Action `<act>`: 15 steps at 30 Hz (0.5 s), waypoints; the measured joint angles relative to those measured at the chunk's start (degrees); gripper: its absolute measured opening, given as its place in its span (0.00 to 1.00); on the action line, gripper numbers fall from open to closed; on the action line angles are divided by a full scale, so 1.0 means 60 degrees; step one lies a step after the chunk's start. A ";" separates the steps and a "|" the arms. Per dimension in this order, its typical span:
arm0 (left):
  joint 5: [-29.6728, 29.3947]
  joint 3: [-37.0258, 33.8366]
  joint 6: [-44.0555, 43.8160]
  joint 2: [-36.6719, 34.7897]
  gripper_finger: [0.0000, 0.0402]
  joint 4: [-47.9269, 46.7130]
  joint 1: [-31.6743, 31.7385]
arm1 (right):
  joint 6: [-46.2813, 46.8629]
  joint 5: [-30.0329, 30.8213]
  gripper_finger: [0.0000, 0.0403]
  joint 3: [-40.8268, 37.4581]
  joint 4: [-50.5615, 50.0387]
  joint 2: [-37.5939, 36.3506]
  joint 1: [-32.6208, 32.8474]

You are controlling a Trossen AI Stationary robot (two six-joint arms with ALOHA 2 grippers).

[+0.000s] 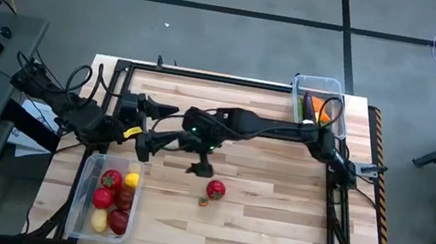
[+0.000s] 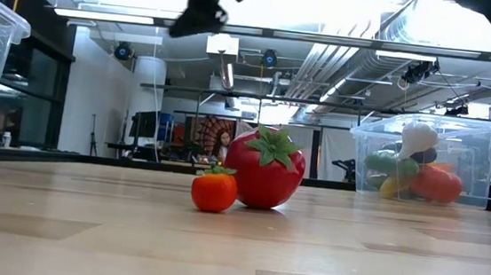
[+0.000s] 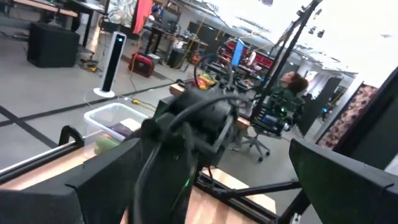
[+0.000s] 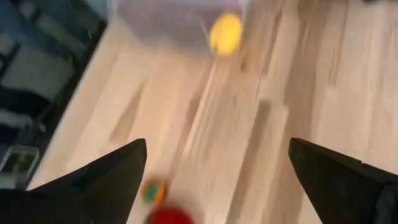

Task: Sort produce into baskets
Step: Put the red tomato into the bottom transparent bin

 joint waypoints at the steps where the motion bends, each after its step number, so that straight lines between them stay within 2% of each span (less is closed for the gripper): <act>1: 0.0016 0.0000 0.0058 0.0002 0.98 0.0000 -0.0003 | -0.0051 0.0147 0.96 -0.0003 -0.0382 -0.0093 0.0007; 6: 0.0012 0.0000 0.0148 0.0000 0.98 -0.0010 0.0039 | 0.0017 0.0708 0.96 -0.0020 -0.1731 -0.0471 0.0191; 12: 0.0012 0.0000 0.0227 0.0000 0.98 -0.0028 0.0055 | 0.0347 0.1409 0.96 -0.0049 -0.2499 -0.0780 0.0701; 15: 0.0012 0.0000 0.0224 0.0000 0.98 -0.0021 0.0055 | 0.0580 0.1618 0.96 -0.1038 -0.2366 -0.1290 0.0982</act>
